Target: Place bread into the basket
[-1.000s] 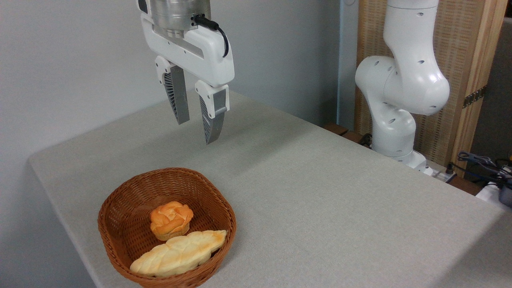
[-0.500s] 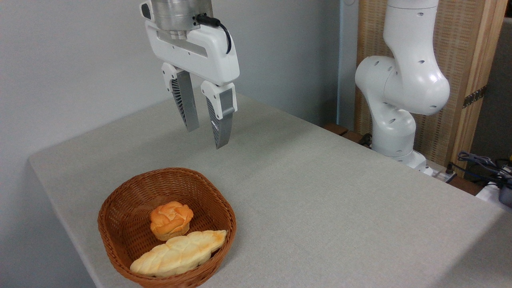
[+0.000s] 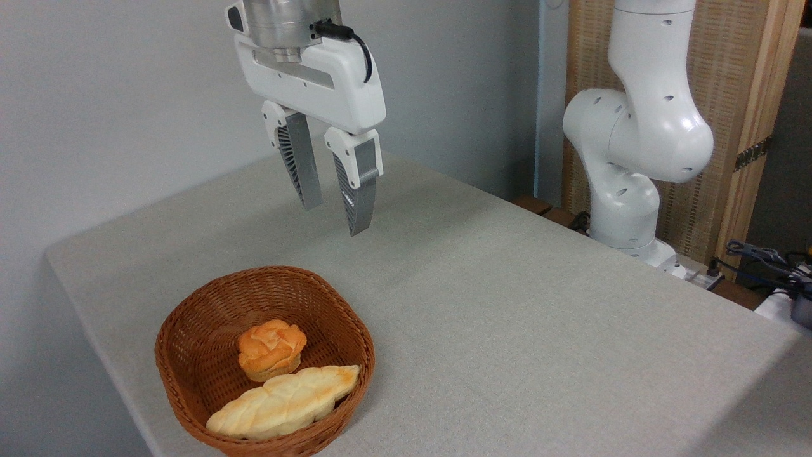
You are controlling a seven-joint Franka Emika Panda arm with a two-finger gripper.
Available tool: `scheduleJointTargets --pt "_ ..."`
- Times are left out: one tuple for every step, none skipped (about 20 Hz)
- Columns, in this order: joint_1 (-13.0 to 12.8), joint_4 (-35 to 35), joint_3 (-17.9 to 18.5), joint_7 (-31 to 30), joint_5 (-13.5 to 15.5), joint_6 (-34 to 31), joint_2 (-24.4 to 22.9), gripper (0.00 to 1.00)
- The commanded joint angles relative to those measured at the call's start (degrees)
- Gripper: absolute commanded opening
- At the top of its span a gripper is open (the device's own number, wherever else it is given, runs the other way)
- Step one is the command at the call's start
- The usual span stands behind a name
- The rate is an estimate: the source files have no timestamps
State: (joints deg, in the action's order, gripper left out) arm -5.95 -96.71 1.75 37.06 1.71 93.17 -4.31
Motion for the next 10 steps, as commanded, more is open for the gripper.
scheduleJointTargets --pt "0.15 2.05 0.18 -0.32 -0.83 -3.25 0.0 1.0" --pt "0.15 2.58 0.18 -0.32 -0.83 -3.78 0.44 1.0" --pt "0.15 2.84 0.18 -0.41 -0.83 -3.96 0.61 1.0" --pt "0.15 2.93 0.18 -0.32 -0.83 -3.96 0.62 1.0" --pt "0.15 2.93 0.18 -0.32 -0.83 -3.96 0.62 1.0" --pt "0.15 2.93 0.18 -0.32 -0.83 -3.96 0.62 1.0" --pt "0.15 2.93 0.18 -0.23 -0.83 -3.96 0.62 1.0" --pt "0.15 2.93 0.18 -0.15 -0.83 -3.96 0.62 1.0" --pt "0.15 2.93 0.18 -0.15 -0.83 -3.96 0.62 1.0" --pt "0.15 2.93 0.18 -0.06 -0.83 -3.96 0.62 1.0"
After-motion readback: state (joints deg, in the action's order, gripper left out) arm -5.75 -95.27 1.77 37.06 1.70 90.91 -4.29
